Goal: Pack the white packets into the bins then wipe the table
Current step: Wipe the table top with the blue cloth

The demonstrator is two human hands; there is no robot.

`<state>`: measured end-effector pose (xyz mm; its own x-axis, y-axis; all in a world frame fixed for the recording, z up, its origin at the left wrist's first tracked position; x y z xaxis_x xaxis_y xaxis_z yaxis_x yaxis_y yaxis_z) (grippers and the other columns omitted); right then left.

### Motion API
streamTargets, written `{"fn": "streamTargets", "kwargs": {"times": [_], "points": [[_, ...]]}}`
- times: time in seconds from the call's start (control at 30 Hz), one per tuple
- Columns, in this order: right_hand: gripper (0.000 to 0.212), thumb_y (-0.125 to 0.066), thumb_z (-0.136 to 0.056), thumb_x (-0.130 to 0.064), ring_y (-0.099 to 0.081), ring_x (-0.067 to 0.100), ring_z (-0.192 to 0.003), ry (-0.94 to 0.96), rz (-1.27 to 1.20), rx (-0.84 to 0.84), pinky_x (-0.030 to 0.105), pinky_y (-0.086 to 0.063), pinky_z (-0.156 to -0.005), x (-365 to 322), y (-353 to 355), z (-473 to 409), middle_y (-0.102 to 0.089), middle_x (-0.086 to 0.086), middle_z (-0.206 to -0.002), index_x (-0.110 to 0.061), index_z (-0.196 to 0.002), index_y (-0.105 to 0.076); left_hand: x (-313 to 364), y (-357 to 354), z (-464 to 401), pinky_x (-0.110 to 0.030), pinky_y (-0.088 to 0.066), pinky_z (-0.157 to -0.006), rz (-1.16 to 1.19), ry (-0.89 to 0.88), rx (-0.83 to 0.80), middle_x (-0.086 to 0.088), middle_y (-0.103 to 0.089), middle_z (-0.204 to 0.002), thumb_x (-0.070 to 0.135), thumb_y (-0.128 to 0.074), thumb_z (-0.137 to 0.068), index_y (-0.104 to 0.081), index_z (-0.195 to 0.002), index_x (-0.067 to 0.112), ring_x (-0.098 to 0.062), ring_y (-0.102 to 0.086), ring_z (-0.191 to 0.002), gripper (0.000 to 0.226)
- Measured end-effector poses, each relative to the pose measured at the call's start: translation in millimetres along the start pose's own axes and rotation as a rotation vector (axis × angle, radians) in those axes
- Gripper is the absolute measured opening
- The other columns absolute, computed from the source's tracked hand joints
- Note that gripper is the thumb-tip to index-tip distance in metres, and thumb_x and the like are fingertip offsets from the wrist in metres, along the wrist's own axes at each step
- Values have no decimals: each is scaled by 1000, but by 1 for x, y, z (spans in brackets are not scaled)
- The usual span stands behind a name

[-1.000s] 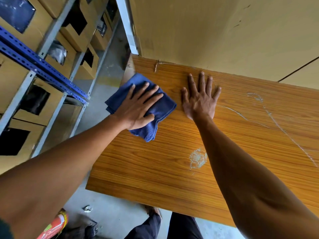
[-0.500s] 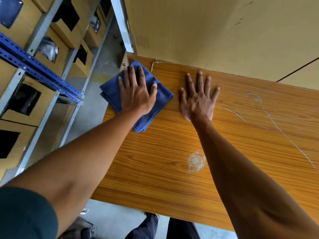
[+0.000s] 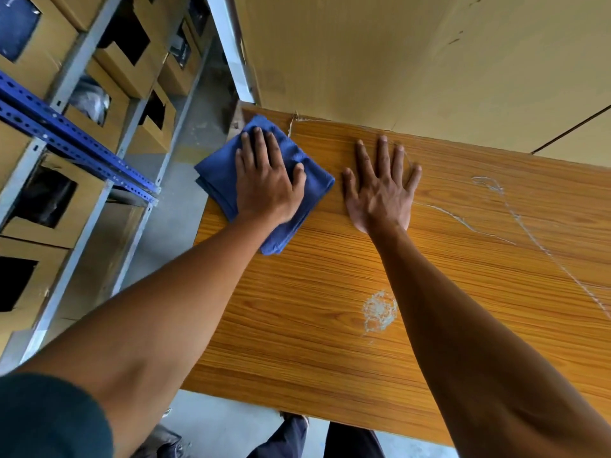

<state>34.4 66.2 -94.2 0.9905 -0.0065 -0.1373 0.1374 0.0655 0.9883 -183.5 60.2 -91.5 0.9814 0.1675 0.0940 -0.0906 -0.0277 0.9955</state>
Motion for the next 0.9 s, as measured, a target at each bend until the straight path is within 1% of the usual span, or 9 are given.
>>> {"fn": "streamTargets", "kwargs": {"times": [0.07,0.17,0.23,0.37,0.43,0.67,0.73,0.83,0.9], "points": [[68,-1,-104,-68,10,29,-162,4,-2,-1,65,2,-126,0,0,0,11,-1,-176,-41,-167,3,-1,3,-31,-56,-12,-130,11,79,0,-26,-14,-173,61,-28,-102,-17,-165,-3,-43,-9,-161,91],[68,-1,-104,-68,10,29,-162,7,8,1,65,3,-126,3,-1,-1,11,-2,-176,-41,-167,3,1,2,-59,-54,-6,-131,35,189,-62,-23,-7,-175,61,-27,-103,-11,-166,-2,-40,-1,-162,91],[68,-2,-104,-68,10,29,-162,5,7,7,65,2,-126,4,-1,-1,11,-2,-176,-41,-167,3,4,1,-53,-54,-7,-131,58,169,-44,-24,-6,-175,61,-27,-104,-11,-166,-2,-41,0,-162,90],[68,-3,-105,-68,10,29,-162,-1,6,6,65,2,-126,1,-1,-1,11,-2,-176,-41,-167,2,5,1,-2,-55,-13,-130,41,41,61,-28,-14,-172,60,-29,-103,-17,-164,-5,-43,-8,-161,90],[68,-3,-105,-68,10,28,-162,-6,6,6,65,1,-126,-1,-1,-1,11,-2,-176,-41,-167,2,4,0,2,-55,-13,-130,40,21,35,-28,-15,-172,61,-29,-103,-17,-164,-5,-43,-9,-161,91],[67,-3,-105,-67,11,28,-162,1,13,7,65,2,-126,-2,1,-4,11,-2,-176,-41,-167,2,-4,0,-68,-55,-7,-131,43,198,-24,-25,-7,-174,63,-26,-102,-11,-165,-5,-41,-1,-162,94],[67,-4,-105,-67,9,29,-162,-6,6,9,65,1,-126,0,0,-3,10,-2,-176,-41,-167,1,1,-3,-54,-56,-9,-130,64,177,-19,-26,-8,-174,62,-26,-102,-12,-165,-5,-42,-3,-162,93],[67,-4,-105,-66,7,28,-163,-9,2,23,65,0,-126,-1,1,-3,7,-3,-177,-42,-167,-2,19,-3,-5,-56,-11,-130,46,64,79,-29,-15,-172,61,-28,-102,-19,-164,-6,-45,-10,-160,92],[66,-4,-105,-64,7,28,-163,-12,1,18,65,-1,-126,0,0,-2,7,-3,-177,-42,-167,-2,27,-4,15,-56,-12,-130,50,4,70,-28,-16,-172,60,-30,-101,-20,-164,-5,-45,-11,-160,91]]}}
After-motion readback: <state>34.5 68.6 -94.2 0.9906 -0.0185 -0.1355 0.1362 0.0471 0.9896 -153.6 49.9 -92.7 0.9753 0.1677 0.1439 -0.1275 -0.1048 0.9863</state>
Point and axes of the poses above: each hand's wrist, its own z-axis away from the middle knuckle, its own y-axis out of the back of the hand, x = y × z, the point moved 5 cm from there along -z, towards the middle knuckle
